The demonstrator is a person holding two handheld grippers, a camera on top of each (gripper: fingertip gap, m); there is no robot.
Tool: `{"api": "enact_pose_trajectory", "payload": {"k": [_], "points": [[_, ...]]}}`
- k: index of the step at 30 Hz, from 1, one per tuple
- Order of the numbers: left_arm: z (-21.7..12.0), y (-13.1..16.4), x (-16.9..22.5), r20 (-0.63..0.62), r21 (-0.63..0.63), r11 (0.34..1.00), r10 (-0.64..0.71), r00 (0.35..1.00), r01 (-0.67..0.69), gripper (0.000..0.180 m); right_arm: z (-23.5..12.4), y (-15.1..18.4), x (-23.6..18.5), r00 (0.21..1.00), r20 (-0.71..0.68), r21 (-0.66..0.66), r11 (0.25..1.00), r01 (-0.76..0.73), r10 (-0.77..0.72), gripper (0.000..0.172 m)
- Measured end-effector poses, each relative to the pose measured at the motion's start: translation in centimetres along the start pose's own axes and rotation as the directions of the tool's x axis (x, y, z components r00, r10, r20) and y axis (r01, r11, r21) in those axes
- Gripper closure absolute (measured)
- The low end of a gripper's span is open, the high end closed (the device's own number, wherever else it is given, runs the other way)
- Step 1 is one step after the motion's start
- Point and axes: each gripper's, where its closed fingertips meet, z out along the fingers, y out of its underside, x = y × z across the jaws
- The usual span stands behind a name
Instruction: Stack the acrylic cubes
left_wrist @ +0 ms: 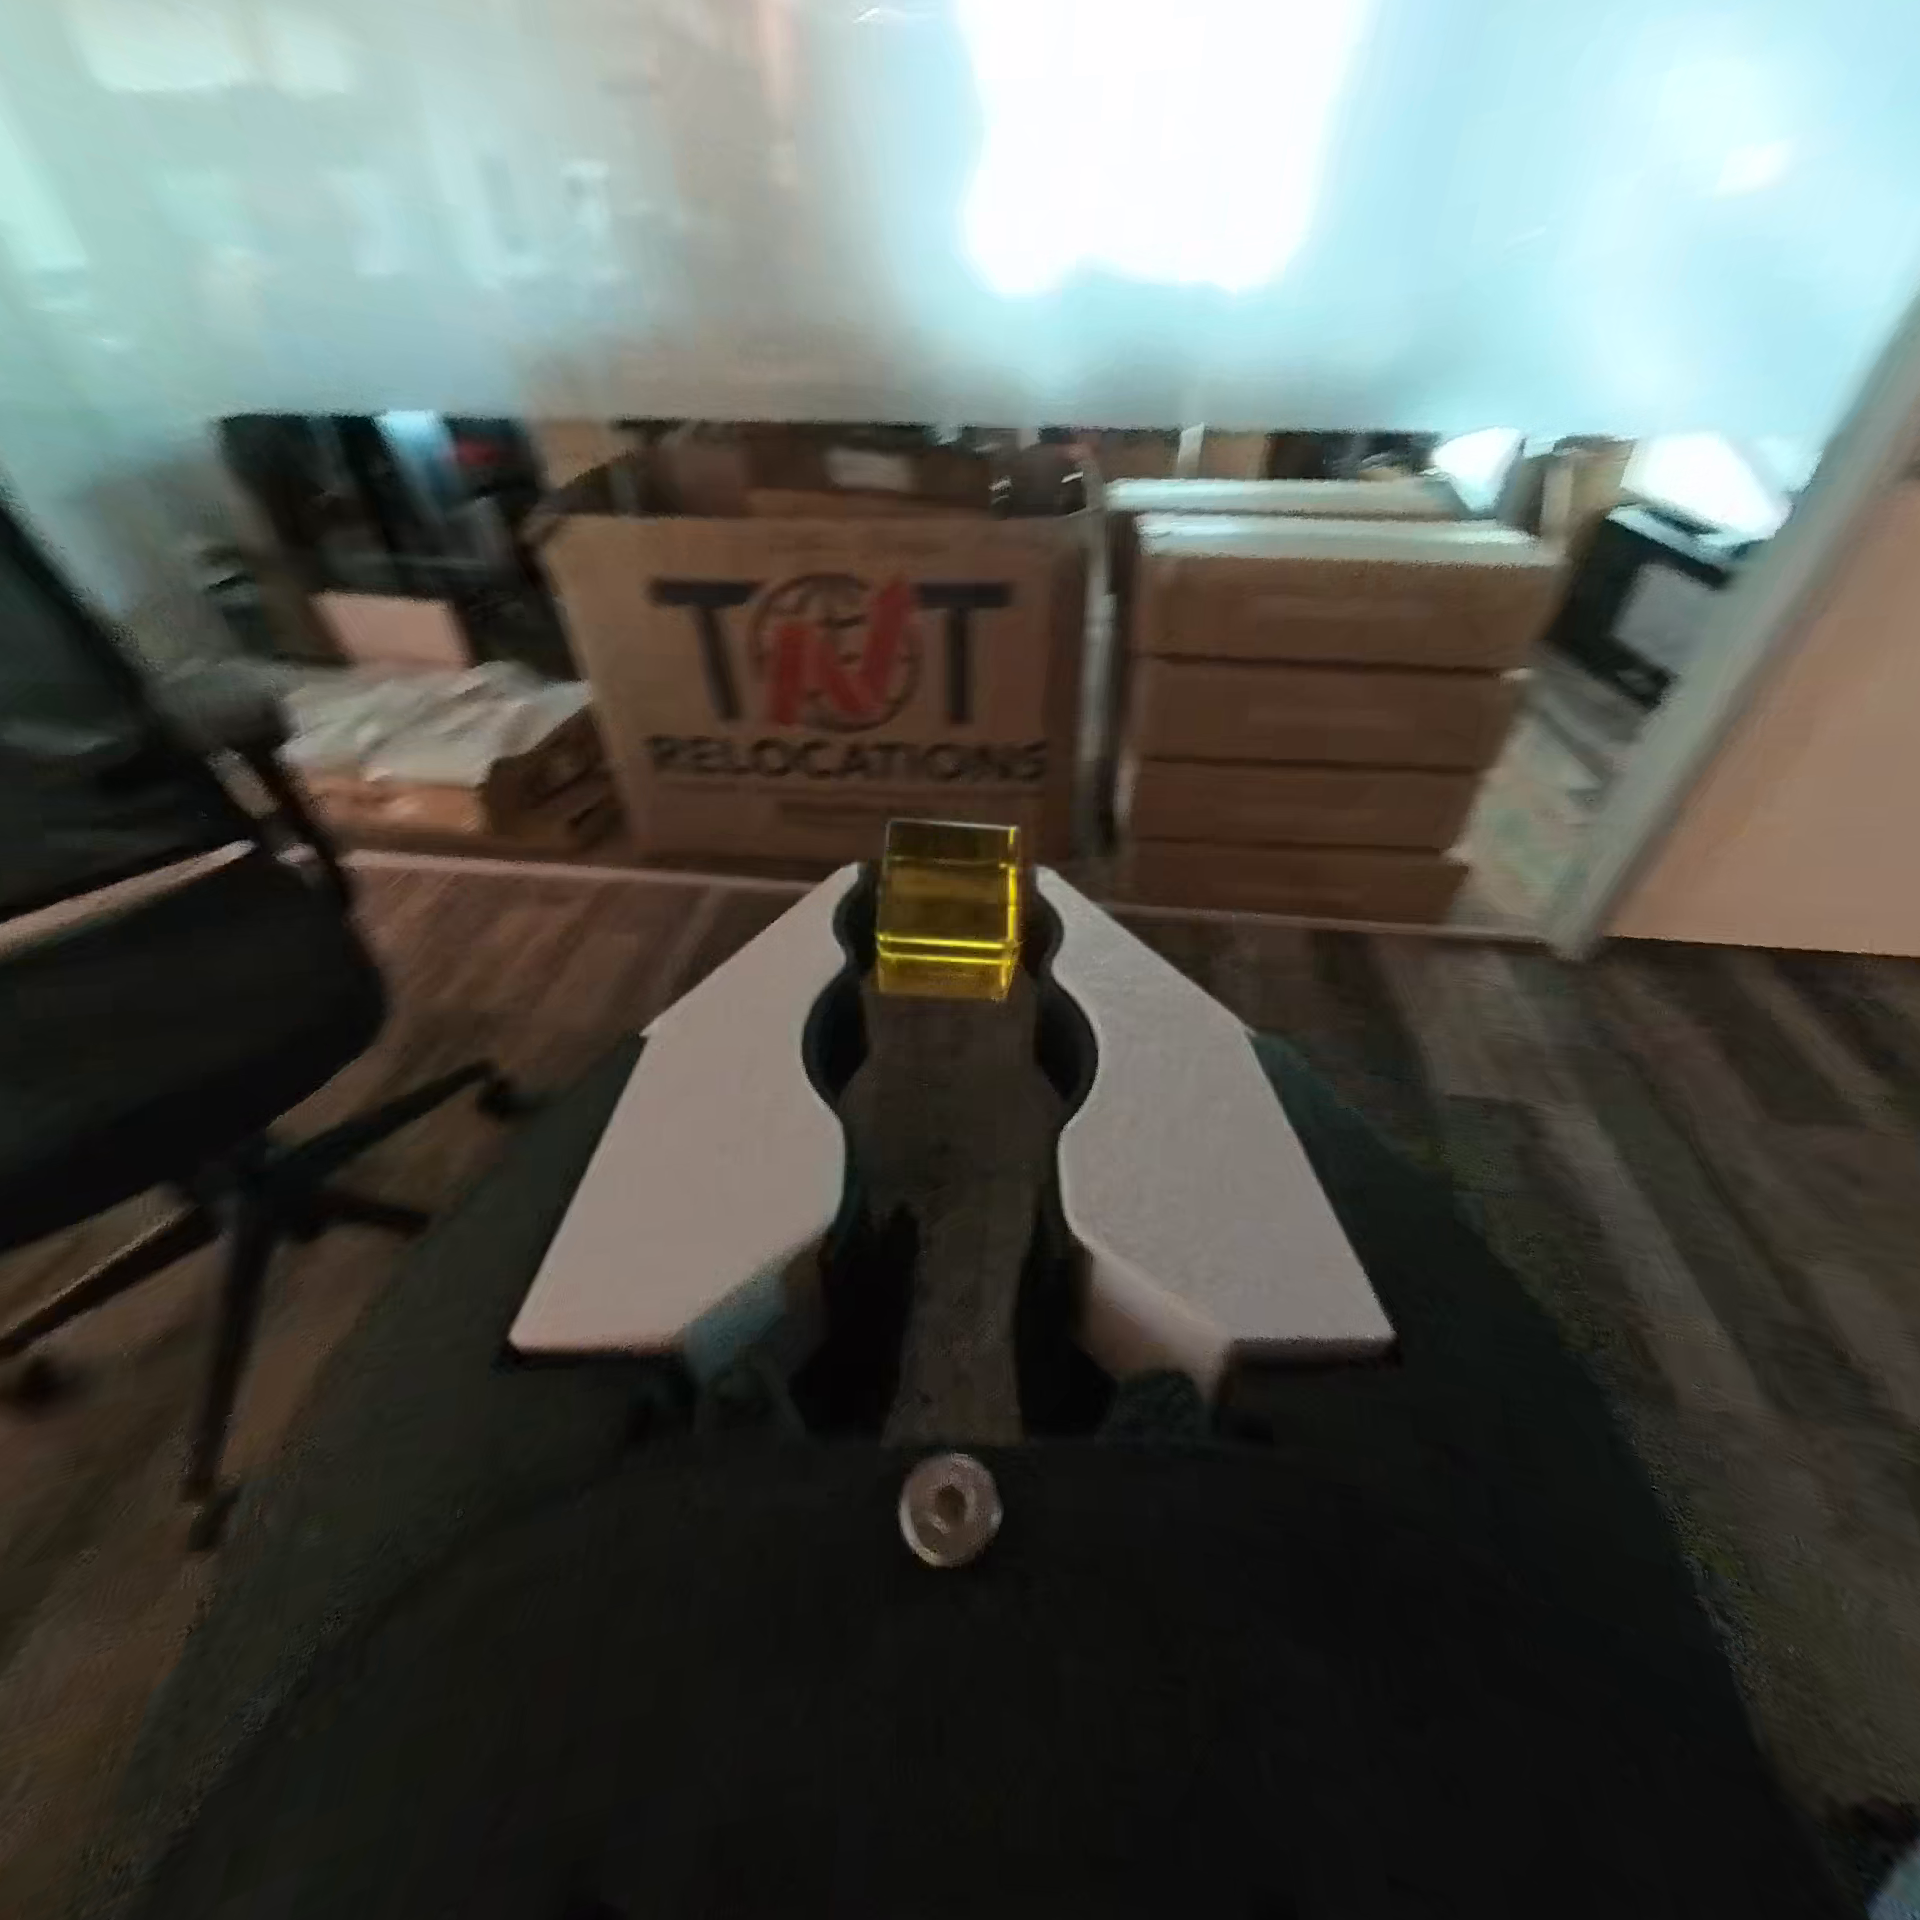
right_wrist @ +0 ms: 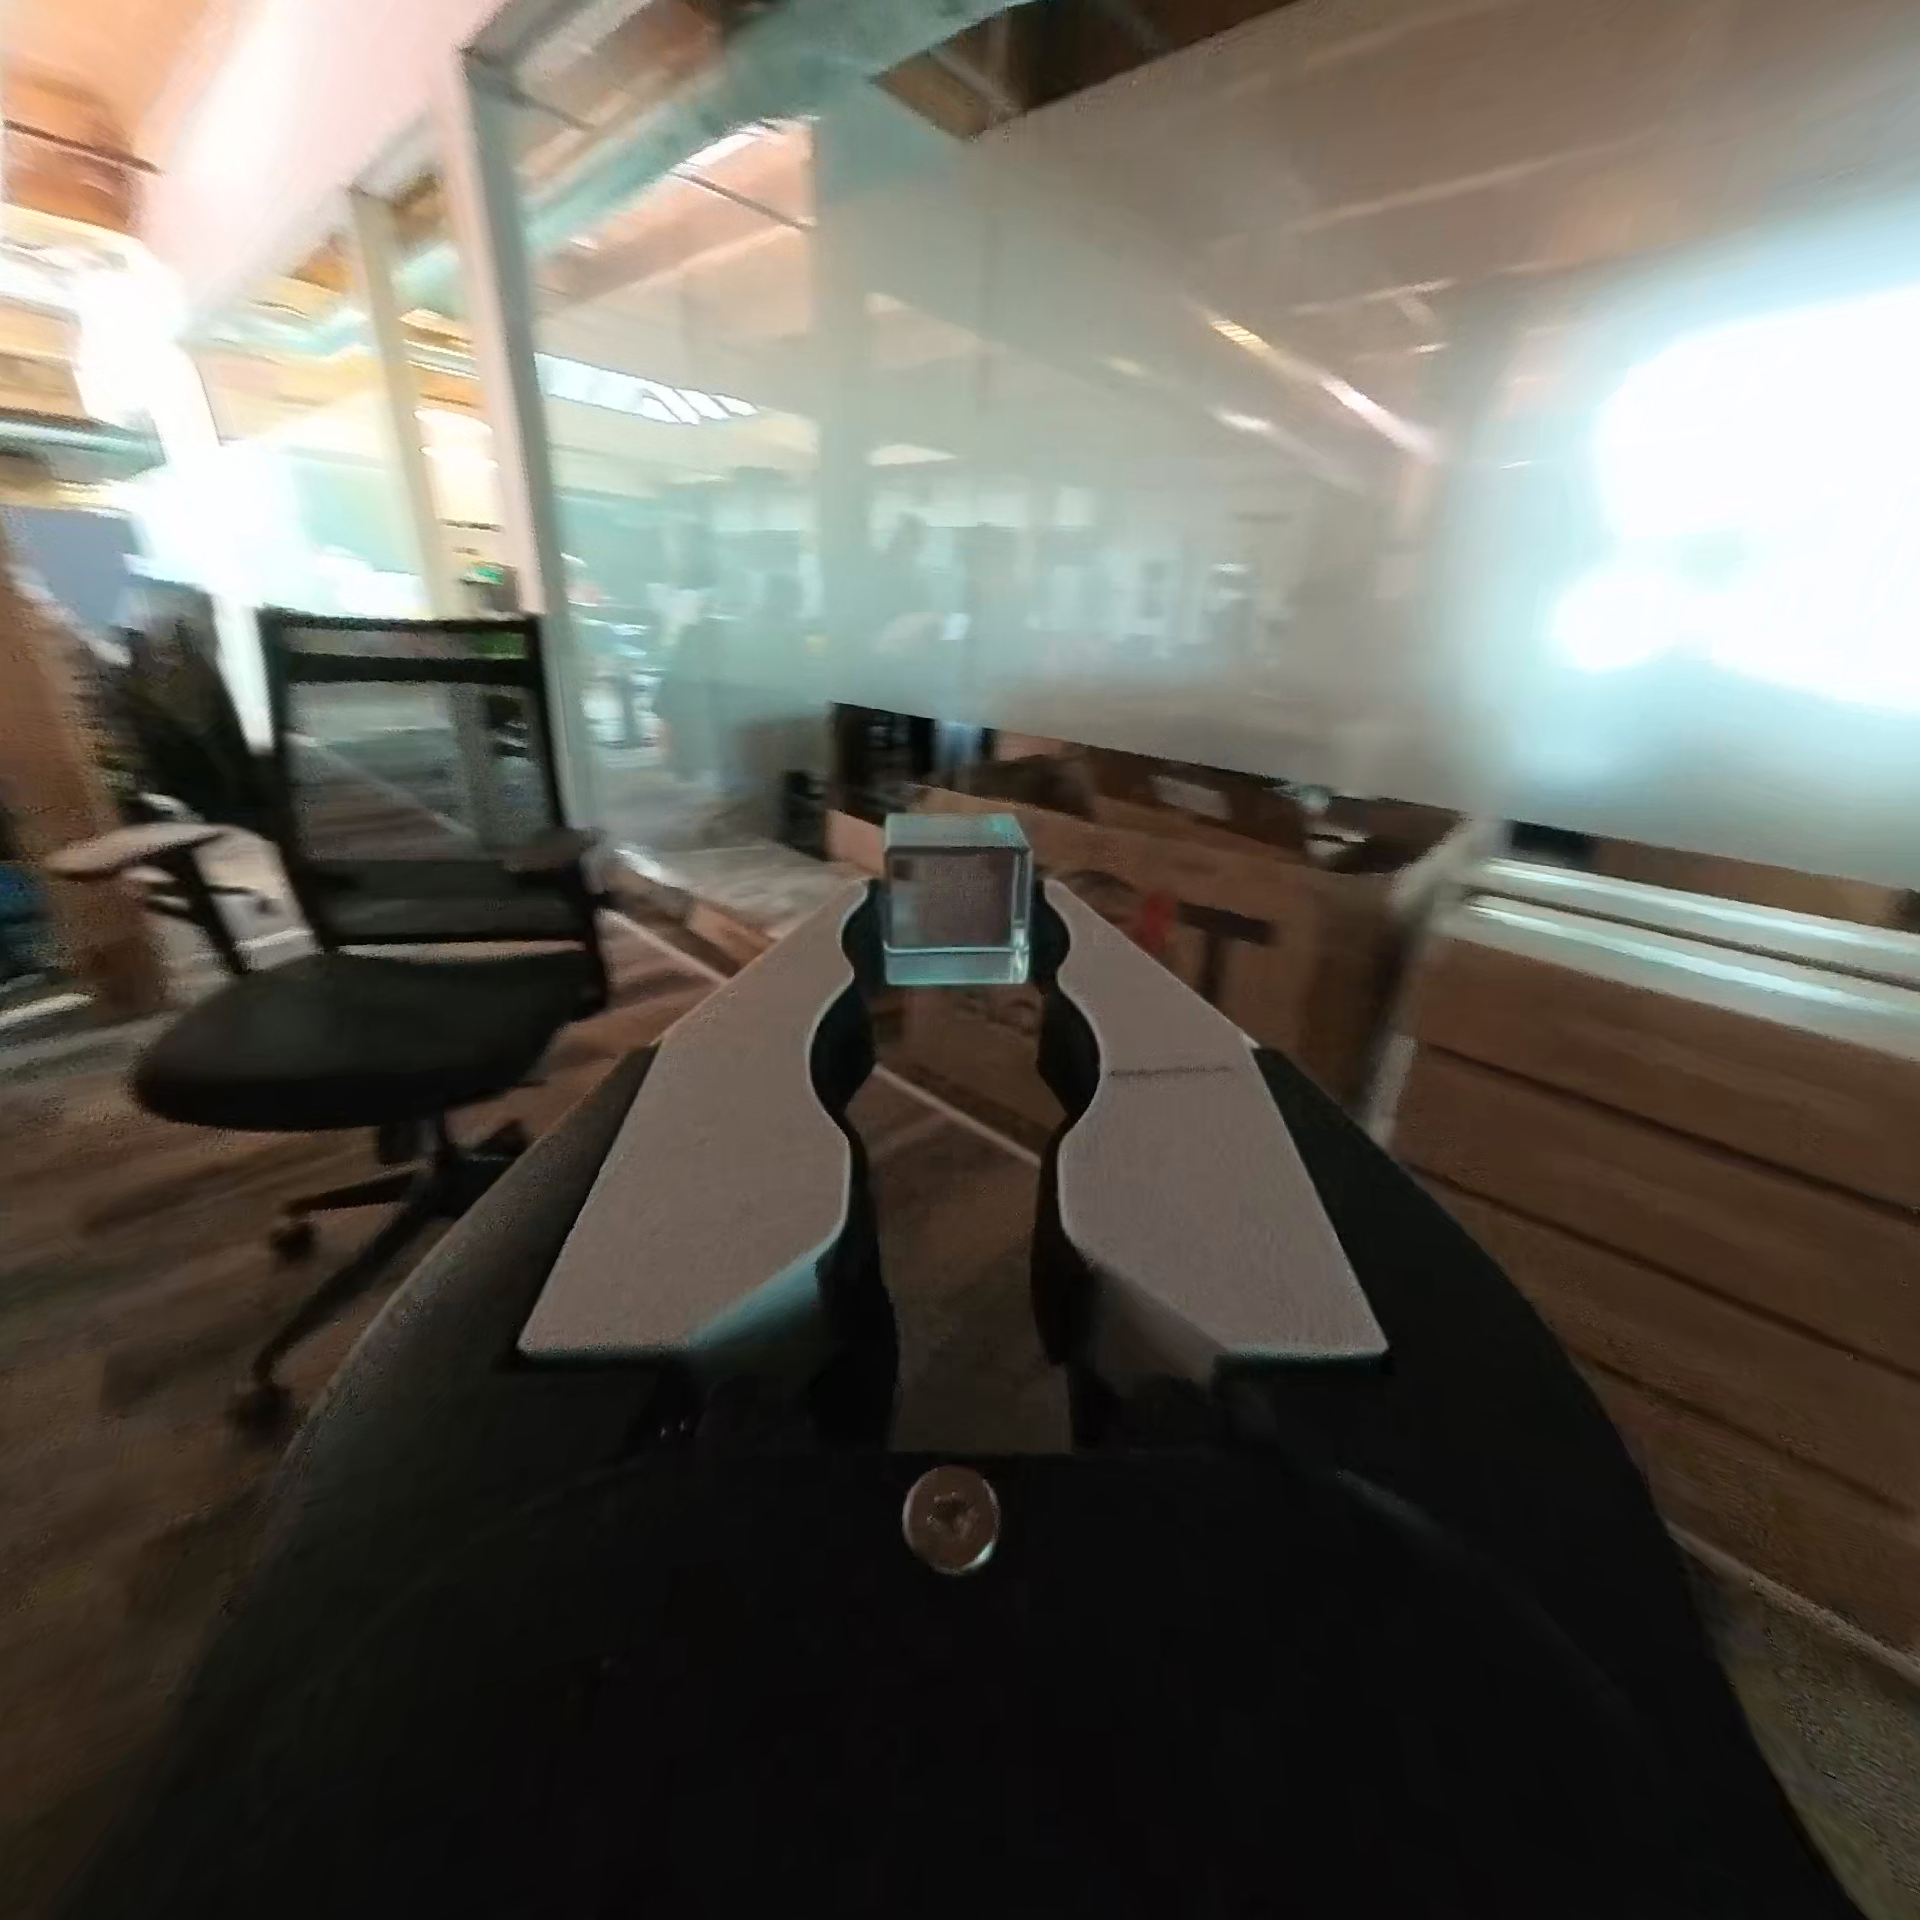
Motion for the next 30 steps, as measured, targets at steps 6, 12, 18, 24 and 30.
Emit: {"api": "enact_pose_trajectory", "payload": {"k": [6, 12, 18, 24, 30], "points": [[-4.0, -0.4, -11.9, 0.393, 0.094, 0.995, -0.074, 0.916, 0.04, 0.154, 17.7, 3.7, -14.2, 0.904, 0.388, -0.011, 0.982, -0.191, 0.18, 0.147], [-5.9, -3.2, -23.2, 0.602, 0.197, 0.98, -0.111, 0.791, -0.012, 0.154, 29.4, 3.4, -31.7, 0.698, 0.69, -0.048, 0.974, -0.22, 0.192, 0.147], [-7.4, -4.7, -30.5, 0.725, 0.141, 0.985, -0.035, 0.688, -0.097, 0.154, 34.5, 2.8, -49.5, 0.33, 0.933, -0.097, 0.982, -0.164, 0.148, 0.147], [-10.7, -4.1, -35.1, 0.849, 0.053, 0.993, 0.013, 0.529, -0.109, 0.154, 34.7, 9.6, -66.2, -0.058, 0.981, -0.182, 0.981, 0.073, 0.186, 0.146], [-14.3, -2.9, -39.9, 0.964, 0.002, 0.996, 0.022, 0.264, -0.089, 0.155, 35.7, 16.3, -80.9, -0.326, 0.936, -0.055, 0.967, 0.248, 0.136, 0.146]]}}
